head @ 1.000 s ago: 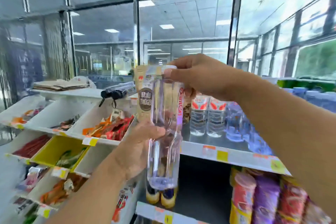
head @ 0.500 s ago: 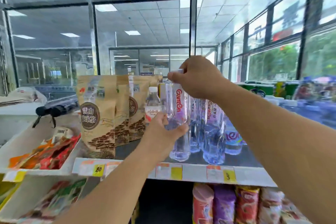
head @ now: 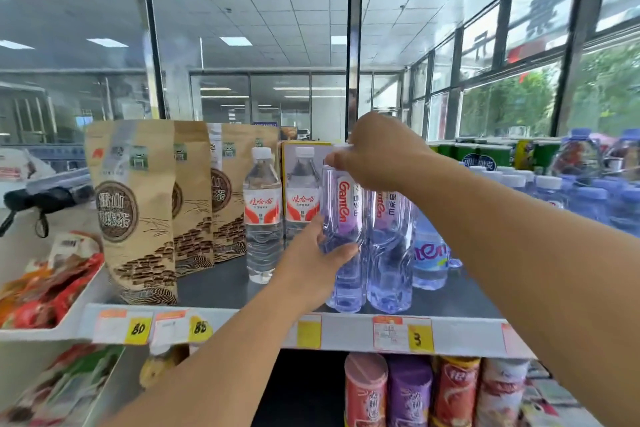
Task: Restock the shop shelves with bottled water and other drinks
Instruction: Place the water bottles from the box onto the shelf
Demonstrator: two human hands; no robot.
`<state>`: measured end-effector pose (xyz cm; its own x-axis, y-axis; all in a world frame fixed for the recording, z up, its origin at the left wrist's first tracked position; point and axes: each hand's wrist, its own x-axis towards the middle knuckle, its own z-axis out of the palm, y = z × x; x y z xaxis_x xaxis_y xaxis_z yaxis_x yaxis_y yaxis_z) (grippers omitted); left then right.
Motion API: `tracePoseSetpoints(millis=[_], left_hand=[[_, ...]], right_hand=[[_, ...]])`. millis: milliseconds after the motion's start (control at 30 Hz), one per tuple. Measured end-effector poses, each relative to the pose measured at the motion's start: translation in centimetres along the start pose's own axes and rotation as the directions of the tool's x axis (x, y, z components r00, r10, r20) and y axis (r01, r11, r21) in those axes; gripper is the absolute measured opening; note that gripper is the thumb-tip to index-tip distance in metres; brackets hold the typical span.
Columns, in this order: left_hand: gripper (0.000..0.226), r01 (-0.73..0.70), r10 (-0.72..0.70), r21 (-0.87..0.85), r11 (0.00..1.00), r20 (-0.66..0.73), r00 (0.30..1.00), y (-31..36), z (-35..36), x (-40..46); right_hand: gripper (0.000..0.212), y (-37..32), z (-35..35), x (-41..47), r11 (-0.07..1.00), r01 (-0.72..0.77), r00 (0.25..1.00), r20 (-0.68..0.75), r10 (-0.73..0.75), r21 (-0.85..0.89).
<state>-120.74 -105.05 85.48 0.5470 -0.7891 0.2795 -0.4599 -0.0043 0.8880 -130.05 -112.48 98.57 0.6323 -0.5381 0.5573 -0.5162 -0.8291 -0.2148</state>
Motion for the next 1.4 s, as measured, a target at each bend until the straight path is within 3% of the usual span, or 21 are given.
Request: tracePoseSetpoints(millis=[133, 233, 433, 533, 667, 767, 867, 933, 1033, 1133, 1267, 1400], left_hand=[[0.081, 0.019, -0.019, -0.006, 1.0, 0.006, 1.0, 0.0, 0.0, -0.1], [0.081, 0.018, -0.018, 0.01, 1.0, -0.003, 1.0, 0.0, -0.4, -0.2], [0.054, -0.049, 0.049, -0.009, 0.999, -0.062, 0.997, 0.6, -2.4, -2.4], [0.018, -0.125, 0.124, -0.004, 0.992, -0.052, 0.991, 0.3, -4.1, -4.9], [0.027, -0.158, 0.176, 0.288, 0.945, -0.039, 0.984, -1.4, -7.8, -9.2], [0.031, -0.057, 0.028, 0.295, 0.954, 0.103, 0.994, -4.2, -10.6, -13.0], [0.021, 0.18, -0.226, 0.247, 0.952, 0.173, 0.959, -9.6, -14.0, -15.9], [0.055, 0.343, -0.372, 0.156, 0.926, 0.233, 0.899, -14.7, -16.3, -17.2], [0.047, 0.54, -0.56, 0.149, 0.828, 0.271, 0.783, -17.6, -19.0, -22.5], [0.072, 0.545, -0.632, 0.324, 0.773, 0.331, 0.7, -21.2, -21.6, -28.3], [0.029, 0.65, -0.726, 0.335, 0.682, 0.208, 0.655, -28.0, -24.5, -34.9], [0.017, 0.745, -0.797, 0.29, 0.601, 0.15, 0.584, -36.0, -24.1, -41.9]], right_hand=[[0.047, 0.1, -0.4, 0.1, 0.999, 0.019, 1.0, 0.018, -0.018, -0.026], [0.034, -0.1, -0.3, -0.2, 0.999, 0.009, 0.999, -0.045, -0.012, -0.053], [0.025, -3.3, 1.2, -4.5, 0.994, 0.098, 0.97, -0.217, -0.106, -0.05], [0.03, -5.8, 2.9, -7.5, 0.99, 0.139, 0.982, -0.132, -0.138, -0.002], [0.034, -9.2, 6.3, -11.3, 0.984, 0.176, 0.984, -0.001, -0.176, 0.029], [0.034, -11.9, 9.1, -13.8, 0.984, 0.161, 0.98, 0.108, -0.169, 0.082], [0.035, -14.7, 12.8, -16.5, 0.979, 0.167, 0.944, 0.266, -0.192, 0.115], [0.035, -16.7, 15.6, -18.8, 0.979, 0.164, 0.903, 0.38, -0.2, 0.123], [0.036, -19.6, 20.5, -22.6, 0.979, 0.17, 0.818, 0.538, -0.204, 0.112], [0.039, -22.1, 24.9, -26.4, 0.973, 0.213, 0.658, 0.723, -0.208, 0.086], [0.046, -25.3, 31.8, -31.8, 0.982, 0.129, 0.468, 0.865, -0.18, 0.135], [0.044, -27.4, 42.1, -39.8, 0.993, 0.059, 0.307, 0.944, -0.118, 0.105]])
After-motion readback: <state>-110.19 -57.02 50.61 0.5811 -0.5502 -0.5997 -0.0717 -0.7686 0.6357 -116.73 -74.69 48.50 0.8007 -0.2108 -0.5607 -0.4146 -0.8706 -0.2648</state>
